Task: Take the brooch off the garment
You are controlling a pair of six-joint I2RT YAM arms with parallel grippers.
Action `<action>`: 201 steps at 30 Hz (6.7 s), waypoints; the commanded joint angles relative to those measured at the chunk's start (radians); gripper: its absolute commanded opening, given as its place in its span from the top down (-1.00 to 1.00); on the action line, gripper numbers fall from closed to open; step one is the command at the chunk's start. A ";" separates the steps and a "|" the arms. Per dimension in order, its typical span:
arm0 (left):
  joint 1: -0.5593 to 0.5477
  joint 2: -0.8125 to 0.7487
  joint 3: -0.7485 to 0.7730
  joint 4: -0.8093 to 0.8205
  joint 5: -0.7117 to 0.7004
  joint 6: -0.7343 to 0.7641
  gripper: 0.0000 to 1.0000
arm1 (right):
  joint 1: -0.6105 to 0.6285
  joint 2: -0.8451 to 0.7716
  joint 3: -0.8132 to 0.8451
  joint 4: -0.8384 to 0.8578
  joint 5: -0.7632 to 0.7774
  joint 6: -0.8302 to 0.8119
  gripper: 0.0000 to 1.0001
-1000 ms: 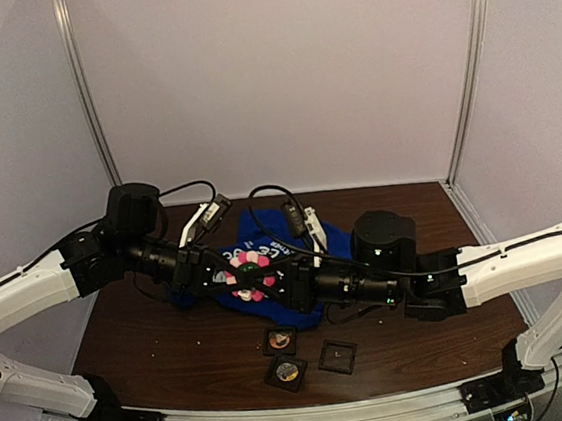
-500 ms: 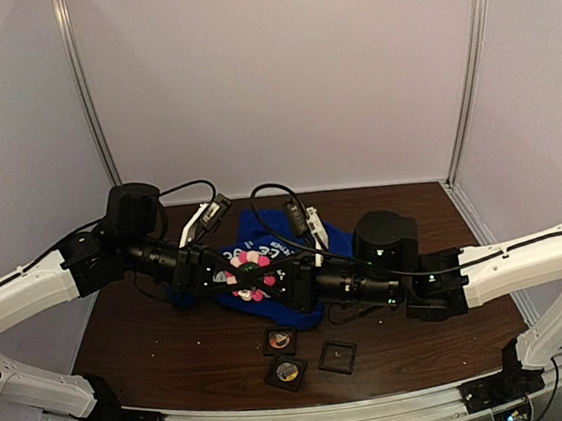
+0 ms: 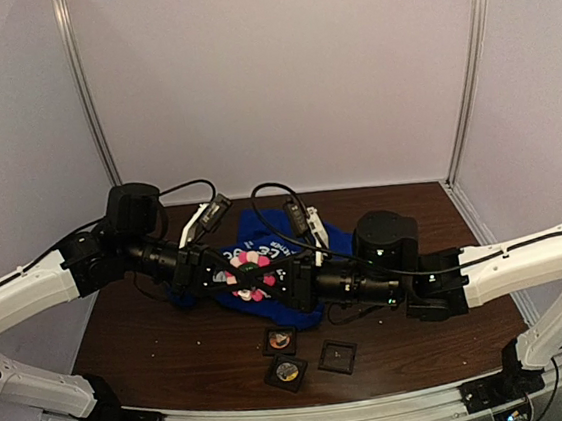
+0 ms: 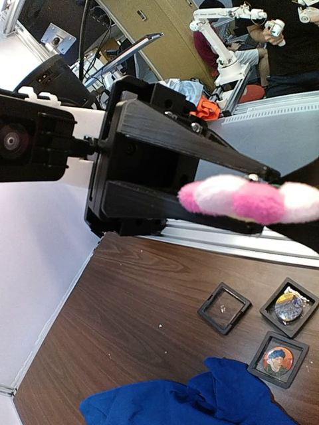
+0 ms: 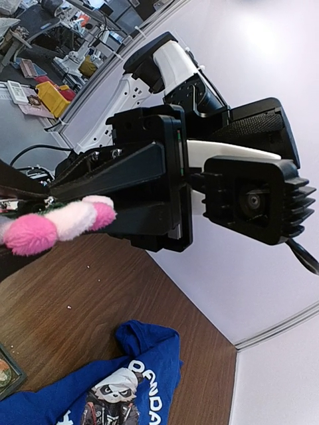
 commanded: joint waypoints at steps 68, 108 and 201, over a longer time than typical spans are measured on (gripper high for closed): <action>0.026 0.055 0.042 -0.040 -0.127 -0.043 1.00 | -0.041 -0.101 -0.149 0.027 0.087 -0.052 0.66; 0.008 0.027 0.032 -0.010 0.051 -0.002 1.00 | -0.133 -0.004 -0.115 0.211 -0.357 0.052 0.02; -0.252 -0.129 -0.231 0.573 -0.602 0.011 -0.80 | -0.184 -0.039 -0.103 0.283 -0.420 0.149 1.00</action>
